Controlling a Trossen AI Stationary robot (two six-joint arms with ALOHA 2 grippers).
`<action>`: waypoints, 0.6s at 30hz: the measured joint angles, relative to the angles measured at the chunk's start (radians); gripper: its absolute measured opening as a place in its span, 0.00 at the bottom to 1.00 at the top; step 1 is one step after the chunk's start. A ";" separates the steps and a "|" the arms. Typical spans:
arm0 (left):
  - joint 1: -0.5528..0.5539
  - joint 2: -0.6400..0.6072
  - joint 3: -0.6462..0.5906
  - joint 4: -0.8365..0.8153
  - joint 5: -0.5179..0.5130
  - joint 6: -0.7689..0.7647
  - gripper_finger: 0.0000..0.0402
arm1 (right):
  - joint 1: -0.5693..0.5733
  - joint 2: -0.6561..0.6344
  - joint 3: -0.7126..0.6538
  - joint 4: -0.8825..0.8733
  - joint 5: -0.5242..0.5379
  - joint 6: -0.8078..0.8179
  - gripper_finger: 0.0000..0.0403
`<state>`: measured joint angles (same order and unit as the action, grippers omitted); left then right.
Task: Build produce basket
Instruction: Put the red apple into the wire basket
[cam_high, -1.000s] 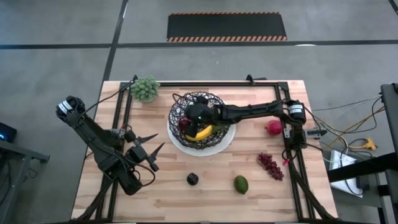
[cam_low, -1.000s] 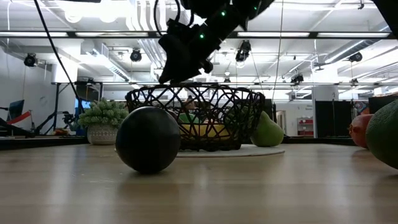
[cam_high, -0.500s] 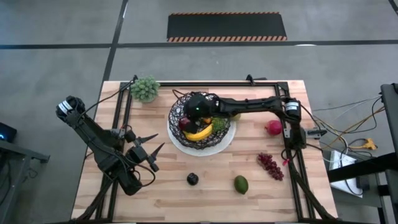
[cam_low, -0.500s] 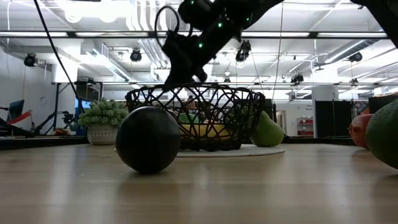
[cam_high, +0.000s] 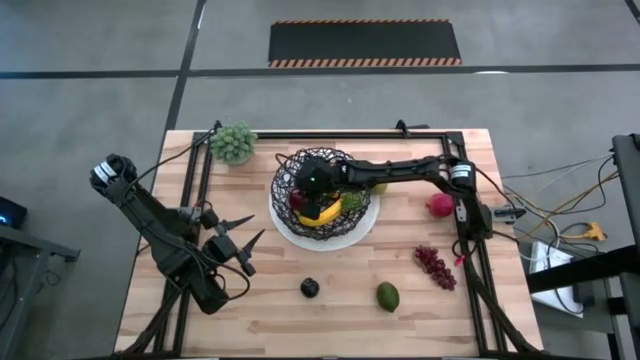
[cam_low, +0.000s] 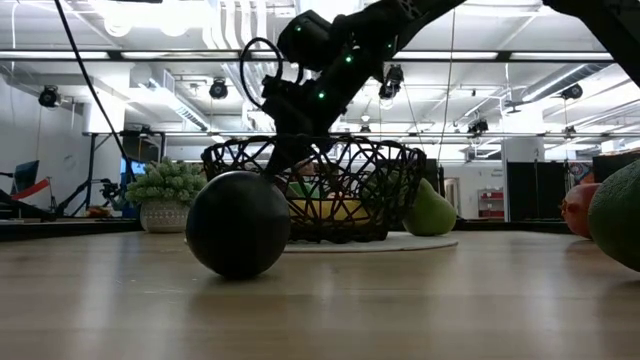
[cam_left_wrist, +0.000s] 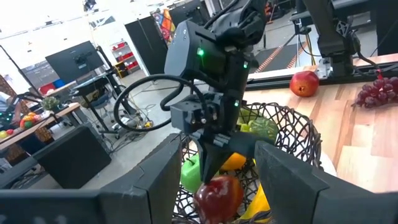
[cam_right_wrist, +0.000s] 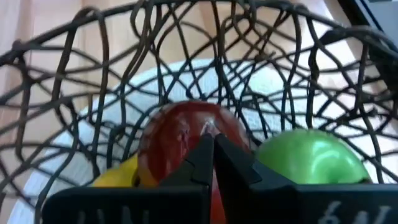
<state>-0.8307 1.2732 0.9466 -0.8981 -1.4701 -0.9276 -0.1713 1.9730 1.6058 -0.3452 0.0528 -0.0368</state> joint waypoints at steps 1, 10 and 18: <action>0.000 0.000 0.000 0.000 0.000 0.000 0.47 | 0.001 -0.004 0.000 -0.009 0.000 0.000 0.02; 0.000 0.000 -0.001 0.000 0.000 0.000 0.47 | 0.003 -0.022 0.000 -0.114 0.002 0.010 0.02; 0.000 0.000 0.001 0.000 0.000 0.000 0.47 | 0.009 -0.024 0.000 -0.217 0.008 0.008 0.02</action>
<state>-0.8307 1.2732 0.9478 -0.8978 -1.4700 -0.9276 -0.1618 1.9487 1.6058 -0.5627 0.0605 -0.0286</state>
